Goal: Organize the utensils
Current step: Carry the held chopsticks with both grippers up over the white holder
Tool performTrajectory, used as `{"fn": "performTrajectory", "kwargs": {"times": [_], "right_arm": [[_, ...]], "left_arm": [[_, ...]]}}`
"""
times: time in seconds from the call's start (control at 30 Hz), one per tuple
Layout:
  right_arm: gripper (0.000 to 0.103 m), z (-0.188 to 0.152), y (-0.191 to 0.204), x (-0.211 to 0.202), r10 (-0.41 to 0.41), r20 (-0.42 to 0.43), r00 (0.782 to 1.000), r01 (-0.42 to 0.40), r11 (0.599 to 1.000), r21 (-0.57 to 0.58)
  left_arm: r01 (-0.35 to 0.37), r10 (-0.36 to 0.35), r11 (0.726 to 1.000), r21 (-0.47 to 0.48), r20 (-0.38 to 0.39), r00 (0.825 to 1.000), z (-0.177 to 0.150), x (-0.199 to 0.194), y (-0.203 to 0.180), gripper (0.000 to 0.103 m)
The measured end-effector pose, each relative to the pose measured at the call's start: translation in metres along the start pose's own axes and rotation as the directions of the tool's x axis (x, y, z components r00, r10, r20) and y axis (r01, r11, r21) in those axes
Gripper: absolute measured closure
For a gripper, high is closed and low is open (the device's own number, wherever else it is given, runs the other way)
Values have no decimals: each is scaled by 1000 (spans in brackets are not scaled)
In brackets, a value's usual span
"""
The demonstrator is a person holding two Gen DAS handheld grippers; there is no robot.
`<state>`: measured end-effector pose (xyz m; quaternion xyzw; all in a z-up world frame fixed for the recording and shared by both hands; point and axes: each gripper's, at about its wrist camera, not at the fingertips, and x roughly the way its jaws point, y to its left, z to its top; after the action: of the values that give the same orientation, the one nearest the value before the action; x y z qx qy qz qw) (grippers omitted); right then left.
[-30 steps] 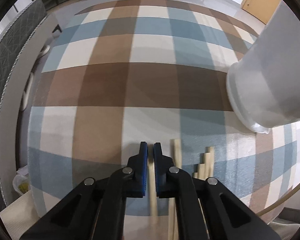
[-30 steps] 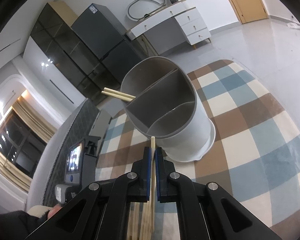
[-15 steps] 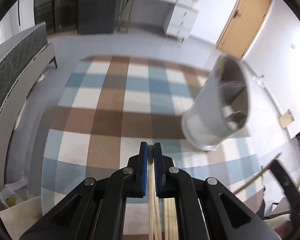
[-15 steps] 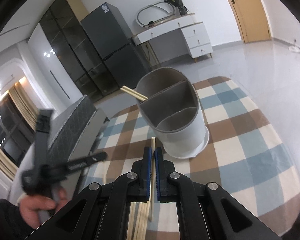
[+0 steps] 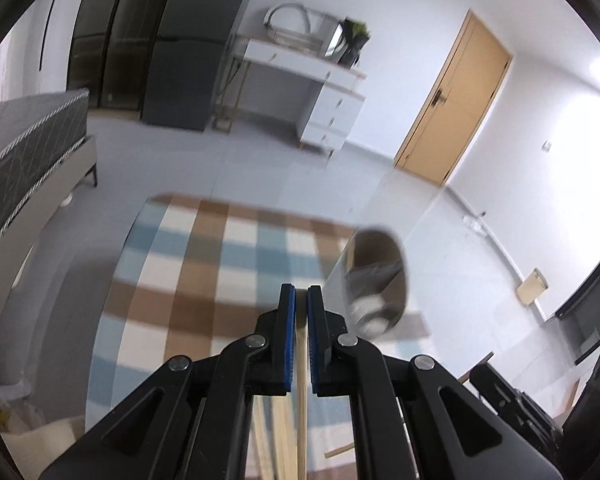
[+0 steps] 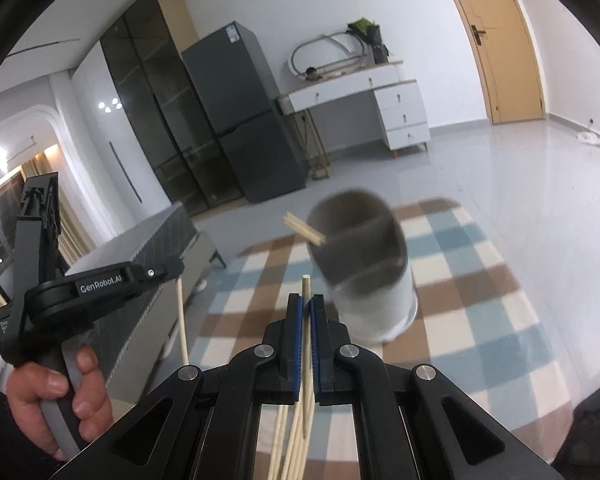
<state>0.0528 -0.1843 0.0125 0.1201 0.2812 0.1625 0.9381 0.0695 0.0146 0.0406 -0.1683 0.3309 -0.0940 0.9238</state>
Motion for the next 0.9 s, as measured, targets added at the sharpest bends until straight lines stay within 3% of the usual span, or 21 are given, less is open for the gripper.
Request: {"fn": "performTrajectory", "kwargs": {"times": [0.2,0.5,0.7,0.9], "right_arm": [[100,64,-4,-12,13,73,997,-11,999,-38],[100,153,-26,13,27,165,986,-22,999,-28],[100,176,-42,52,34,188,982,-29,999,-29],[100,173,-54,84,44,176,983,-38,999,-37]], "left_arm": [[57,-64,997,61,119,991,50,0,-36,102],[70,-123,979,193,278,953,115,47,-81,102],[61,-132,969,238,294,947,122,95,-82,102],[45,-121,964,260,282,952,115,125,-76,102]]}}
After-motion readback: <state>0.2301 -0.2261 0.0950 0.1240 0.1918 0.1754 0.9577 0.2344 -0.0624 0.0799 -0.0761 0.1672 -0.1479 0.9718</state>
